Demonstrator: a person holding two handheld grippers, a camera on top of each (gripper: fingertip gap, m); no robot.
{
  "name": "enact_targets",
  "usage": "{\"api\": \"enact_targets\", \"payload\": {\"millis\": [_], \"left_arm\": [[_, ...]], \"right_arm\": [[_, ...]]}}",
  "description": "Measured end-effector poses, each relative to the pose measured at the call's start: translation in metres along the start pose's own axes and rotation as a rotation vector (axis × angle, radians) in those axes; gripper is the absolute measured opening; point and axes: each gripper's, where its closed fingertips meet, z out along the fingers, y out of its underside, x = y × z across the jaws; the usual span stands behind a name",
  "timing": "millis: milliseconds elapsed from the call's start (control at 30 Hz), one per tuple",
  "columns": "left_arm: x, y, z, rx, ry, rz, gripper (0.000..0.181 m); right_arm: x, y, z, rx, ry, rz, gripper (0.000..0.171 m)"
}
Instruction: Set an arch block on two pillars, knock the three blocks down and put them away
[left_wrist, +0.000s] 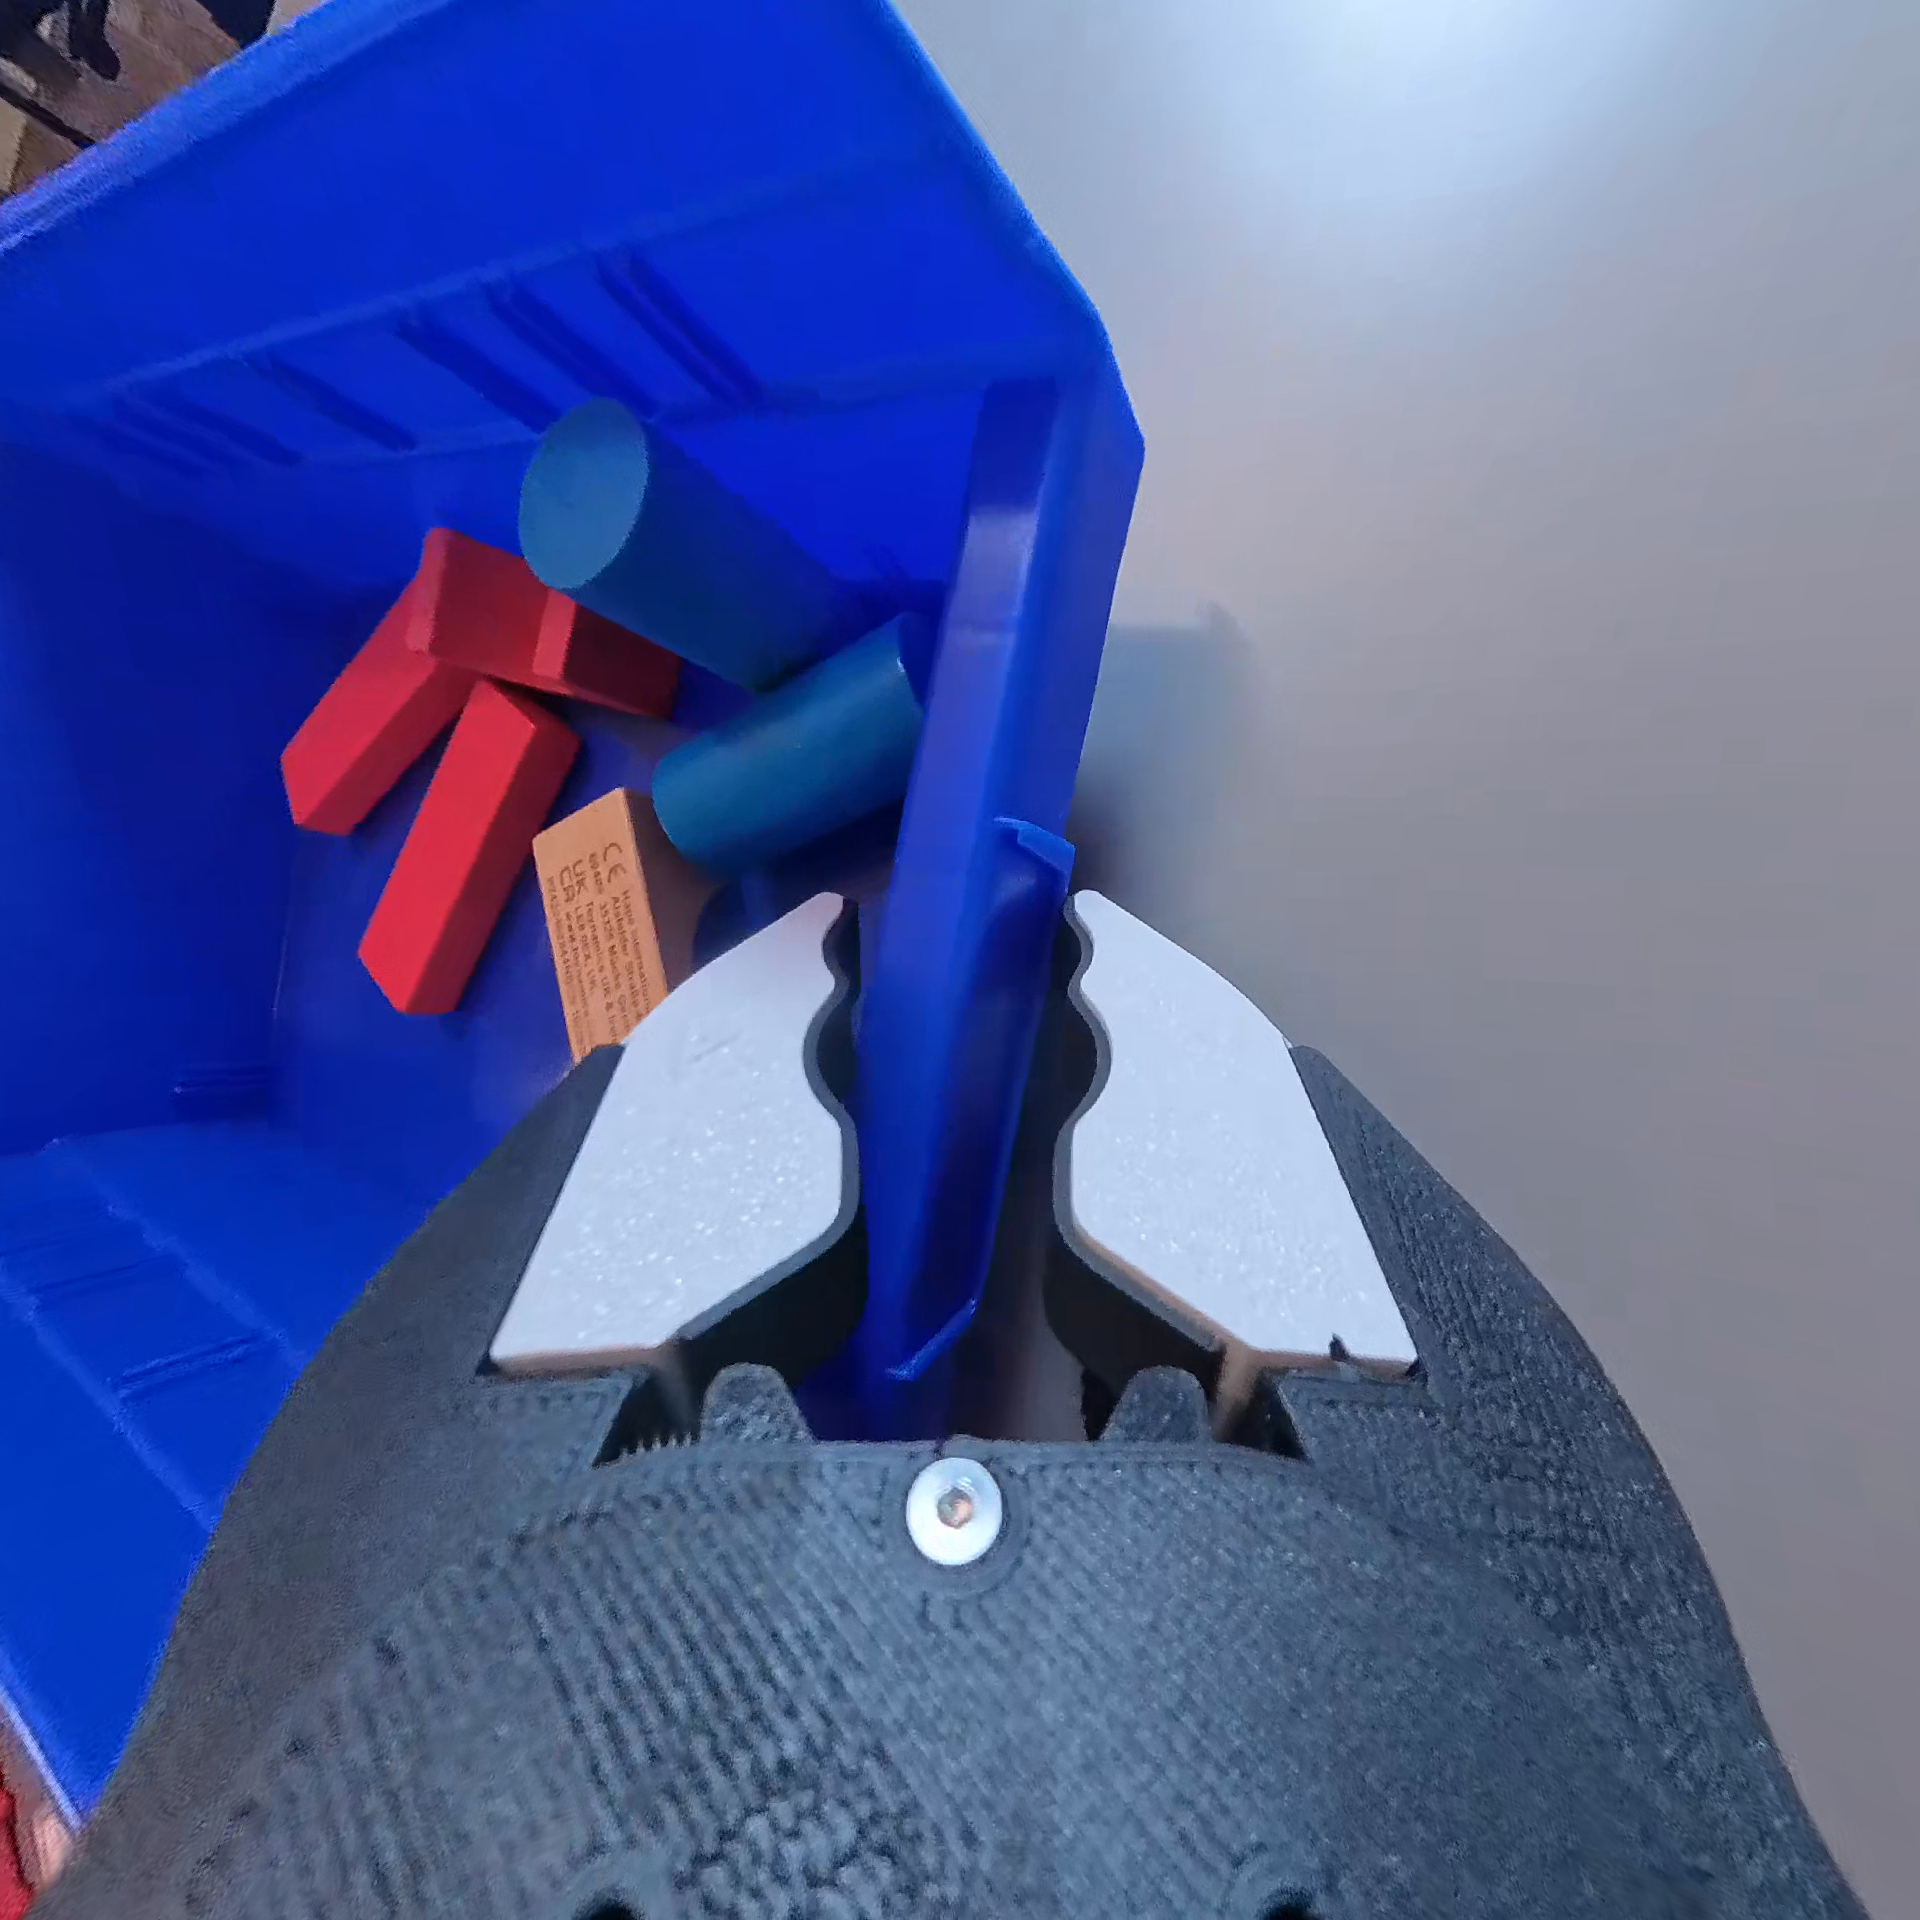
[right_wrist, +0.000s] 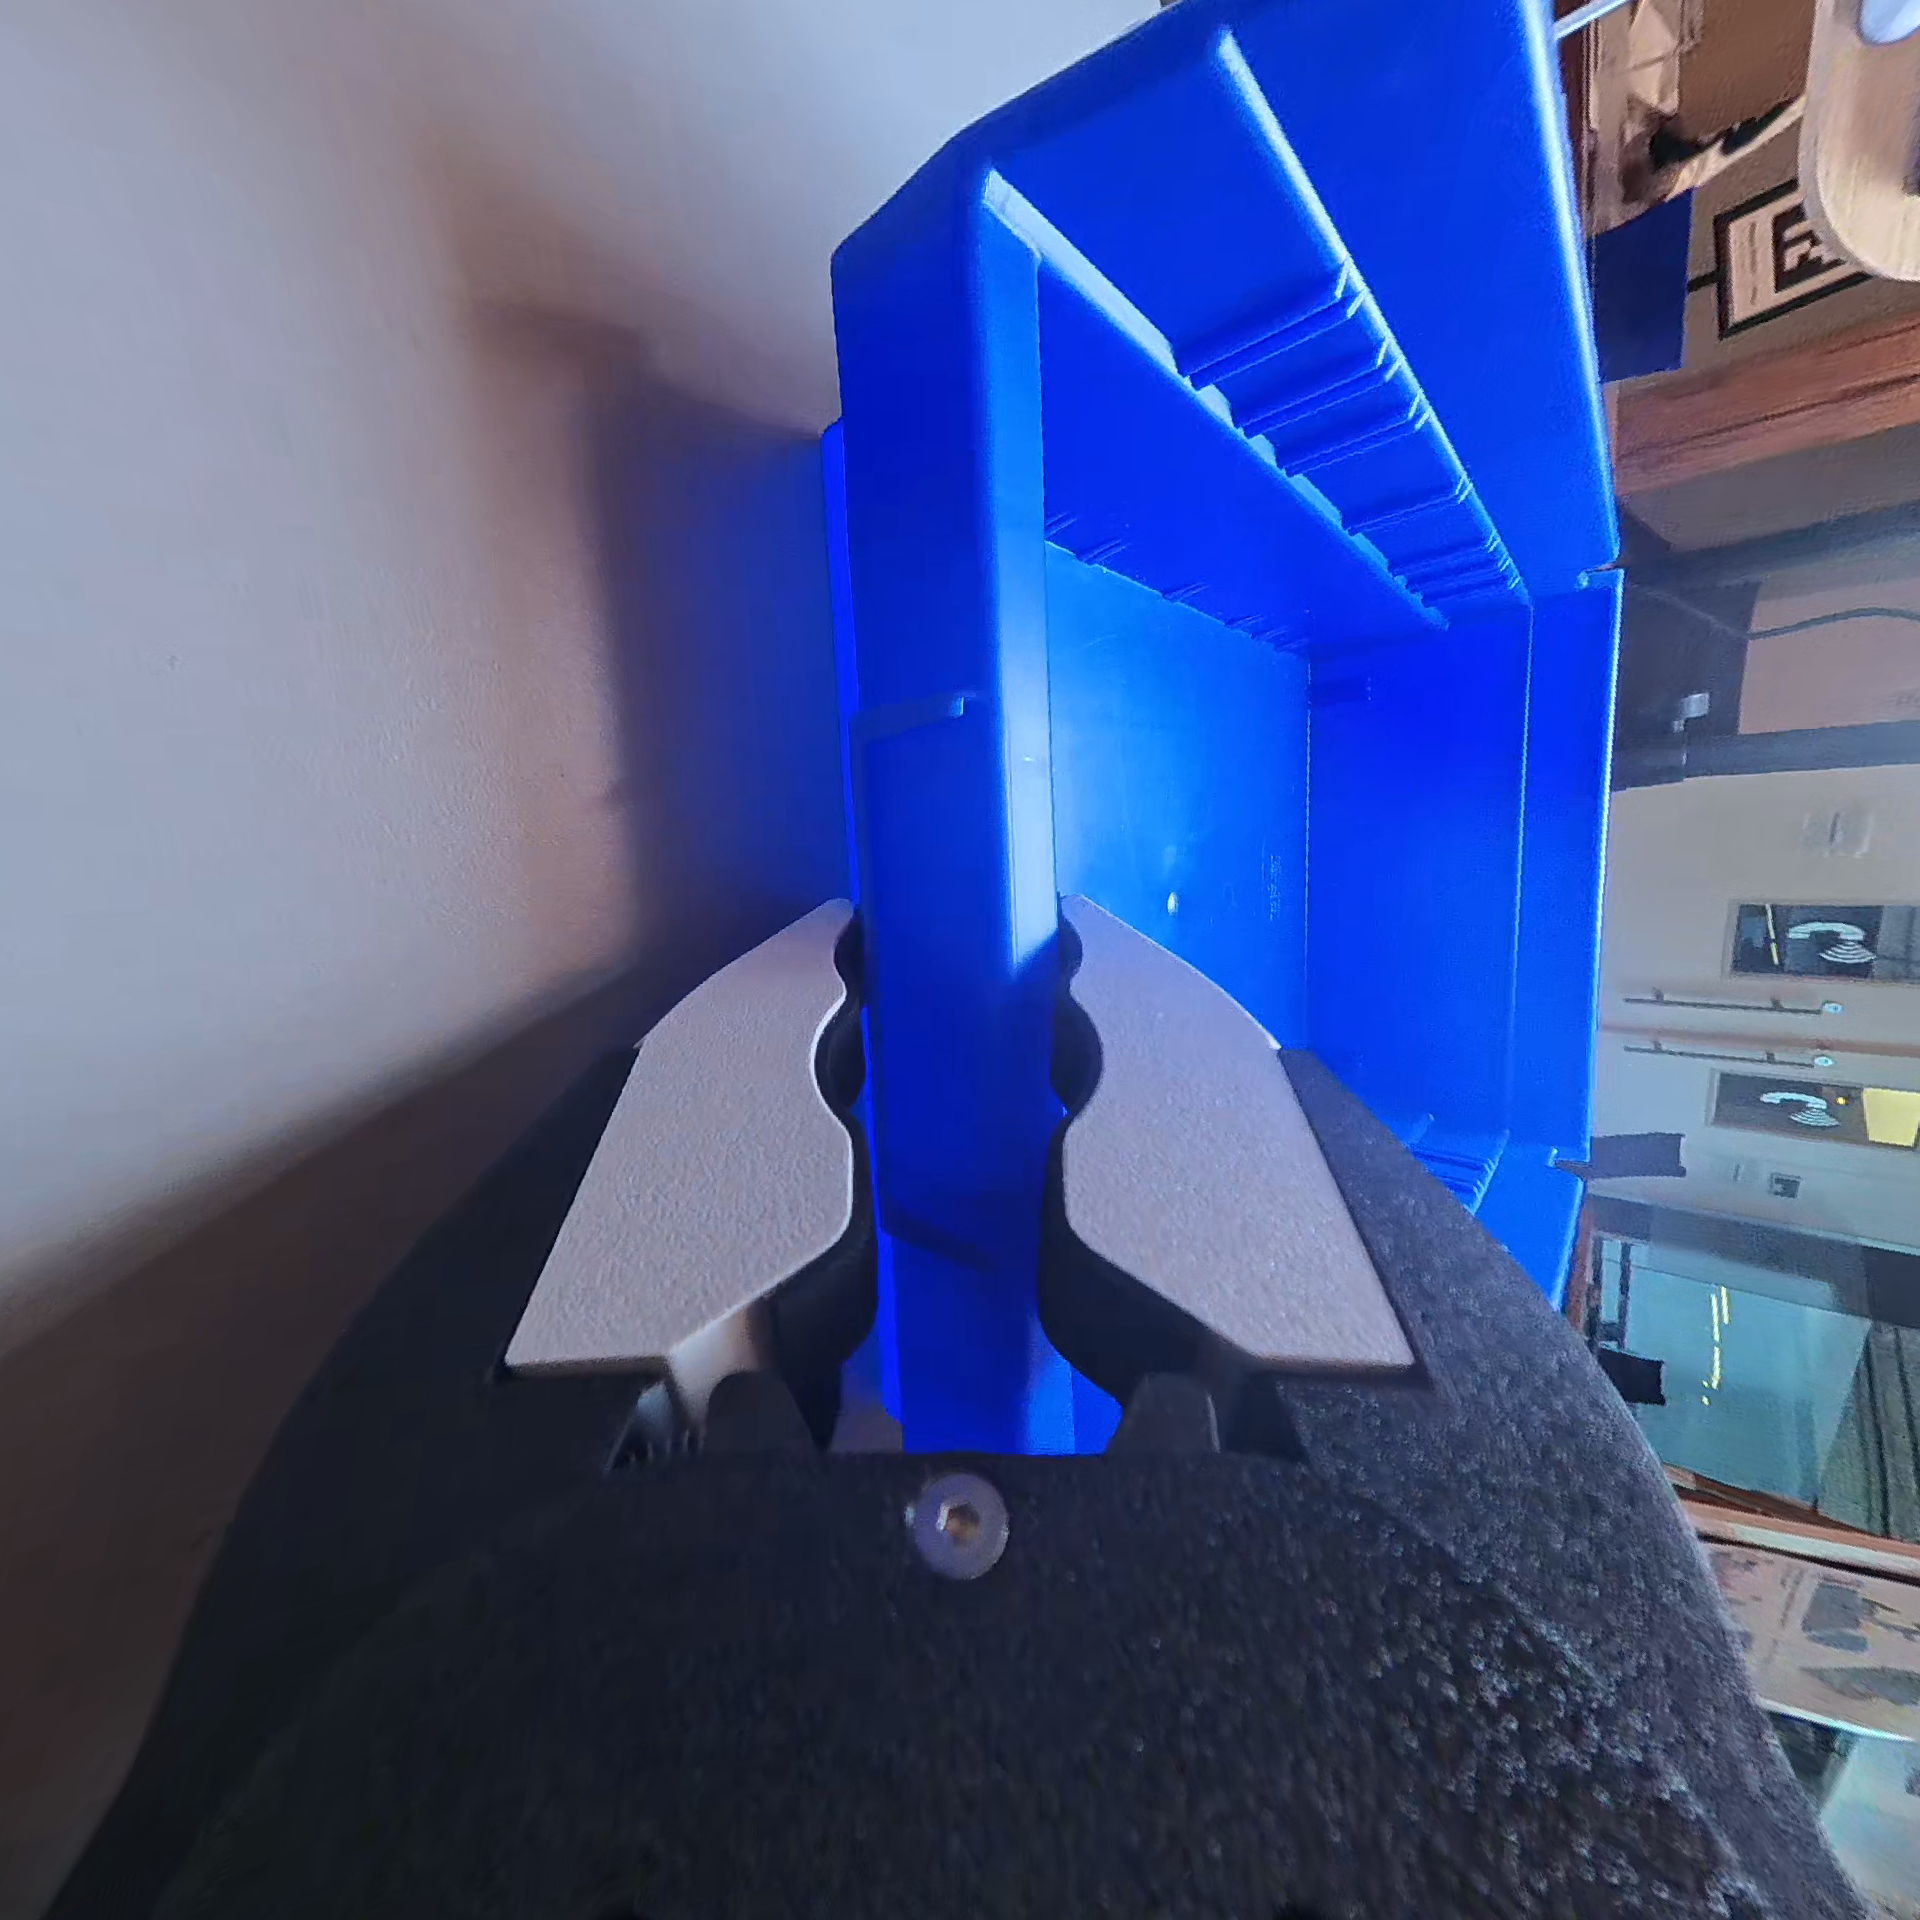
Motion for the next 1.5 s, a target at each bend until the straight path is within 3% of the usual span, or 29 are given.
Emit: {"api": "enact_targets", "payload": {"millis": [200,667,800,900,967,1033,1167,1367,1433,1500], "left_arm": [[-0.011,0.016,-0.007,-0.030,-0.024,-0.073,0.052],[-0.020,0.010,-0.007,0.023,-0.097,-0.052,0.052],[-0.028,-0.023,-0.044,0.267,0.019,-0.299,0.050],[-0.058,-0.048,-0.074,0.479,-0.012,-0.473,0.039],[-0.080,-0.056,-0.079,0.511,-0.084,-0.524,0.038],[-0.100,-0.061,-0.075,0.471,-0.164,-0.519,0.038],[-0.124,-0.062,-0.035,0.289,-0.147,-0.526,0.039],[-0.170,-0.003,0.033,-0.201,-0.325,-0.303,0.033],[-0.156,0.004,0.048,-0.248,-0.185,-0.310,0.035],[-0.135,0.012,0.057,-0.305,-0.025,-0.310,0.050]], "right_arm": [[0.005,-0.020,-0.012,0.130,-0.019,0.094,0.042],[0.005,-0.029,-0.020,0.220,-0.077,0.207,0.035],[0.004,-0.063,-0.049,0.420,-0.225,0.377,0.035],[0.013,-0.079,-0.068,0.548,-0.260,0.463,0.035],[0.019,-0.084,-0.073,0.607,-0.253,0.502,0.035],[0.021,-0.086,-0.075,0.639,-0.251,0.532,0.034],[0.017,-0.086,-0.070,0.643,-0.255,0.538,0.033],[0.019,-0.081,-0.068,0.642,-0.242,0.527,0.028],[0.019,-0.080,-0.067,0.646,-0.252,0.535,0.027],[0.017,-0.080,-0.065,0.650,-0.272,0.544,0.026]]}}
